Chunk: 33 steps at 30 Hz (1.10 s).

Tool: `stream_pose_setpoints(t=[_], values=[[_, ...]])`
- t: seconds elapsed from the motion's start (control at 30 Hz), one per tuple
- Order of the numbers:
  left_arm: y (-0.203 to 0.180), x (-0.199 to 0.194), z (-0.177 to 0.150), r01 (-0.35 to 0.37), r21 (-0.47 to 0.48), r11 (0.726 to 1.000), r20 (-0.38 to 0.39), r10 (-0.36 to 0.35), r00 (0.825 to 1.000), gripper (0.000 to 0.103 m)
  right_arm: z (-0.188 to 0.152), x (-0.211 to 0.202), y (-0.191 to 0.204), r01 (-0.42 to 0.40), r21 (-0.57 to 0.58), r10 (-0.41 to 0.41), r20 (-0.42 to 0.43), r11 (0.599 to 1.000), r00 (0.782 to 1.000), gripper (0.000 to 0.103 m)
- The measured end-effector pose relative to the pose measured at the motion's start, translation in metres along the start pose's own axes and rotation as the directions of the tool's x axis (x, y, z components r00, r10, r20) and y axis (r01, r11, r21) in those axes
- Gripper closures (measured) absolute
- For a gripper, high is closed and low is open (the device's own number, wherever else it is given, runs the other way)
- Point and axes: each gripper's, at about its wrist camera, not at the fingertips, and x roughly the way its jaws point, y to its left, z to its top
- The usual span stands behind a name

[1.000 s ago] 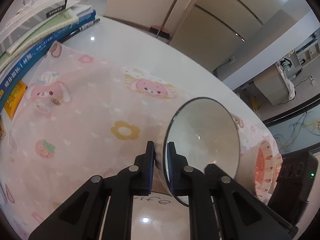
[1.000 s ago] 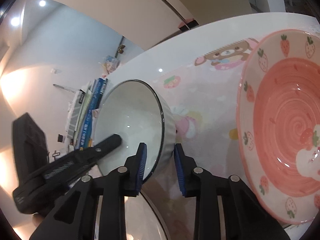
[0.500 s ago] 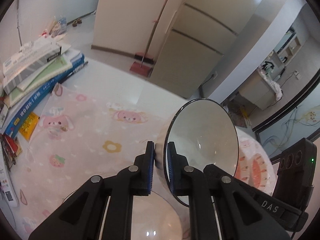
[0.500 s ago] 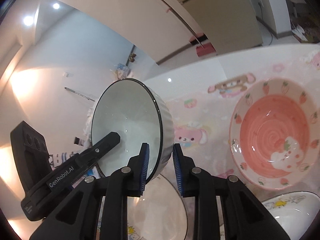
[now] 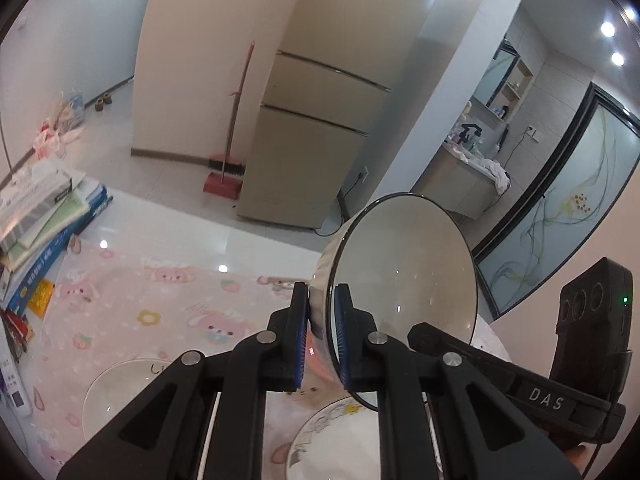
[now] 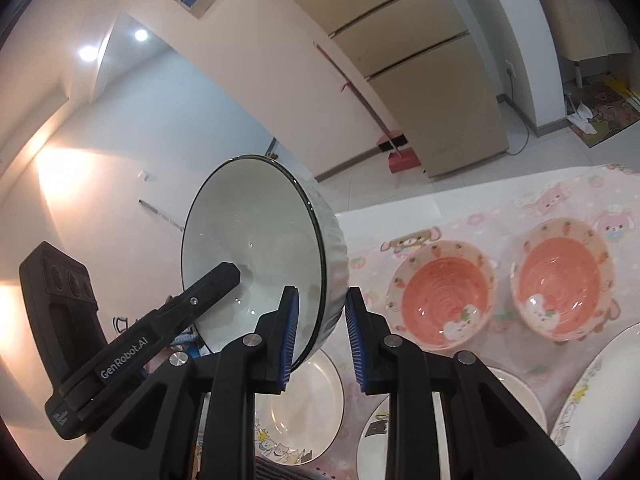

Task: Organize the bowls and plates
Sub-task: 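Lift and carry the white bowl with both tools over a pink bowl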

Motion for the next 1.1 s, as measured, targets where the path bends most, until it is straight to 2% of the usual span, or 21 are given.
stream_pose_setpoints(t=[0.1, 0.2, 0.37, 0.53, 0.73, 1.0, 1.1], values=[[-0.016, 0.004, 0.002, 0.008, 0.014, 1.000, 0.004, -0.008, 1.000, 0.092, 0.004, -0.016, -0.011, -0.004, 0.009, 0.004, 0.041, 1.000, 0.999, 0.076], [-0.021, 0.018, -0.001, 0.034, 0.011, 0.999, -0.024, -0.034, 0.999, 0.092, 0.004, -0.028, -0.029, -0.009, 0.023, 0.007, 0.050, 1.000, 0.999, 0.076], [-0.018, 0.048, -0.008, 0.060, 0.020, 0.998, -0.076, -0.059, 0.995, 0.092, 0.002, -0.010, -0.055, 0.016, 0.048, -0.017, 0.013, 0.999, 1.000, 0.076], [-0.007, 0.081, -0.018, 0.050, -0.009, 0.999, -0.137, -0.051, 0.989, 0.092, -0.002, 0.018, -0.071, 0.069, 0.068, -0.067, -0.028, 0.995, 0.997, 0.076], [-0.007, 0.112, -0.033, 0.025, 0.005, 1.000, -0.205, -0.023, 0.979, 0.092, -0.005, 0.043, -0.091, 0.131, 0.093, -0.124, -0.074, 0.987, 0.990, 0.076], [-0.007, 0.129, -0.044, 0.003, 0.016, 1.000, -0.255, 0.001, 0.967, 0.092, -0.007, 0.053, -0.099, 0.172, 0.092, -0.162, -0.101, 0.981, 0.982, 0.076], [-0.013, 0.134, -0.048, -0.013, 0.040, 0.999, -0.260, 0.023, 0.965, 0.092, -0.007, 0.052, -0.098, 0.210, 0.063, -0.203, -0.096, 0.976, 0.974, 0.076]])
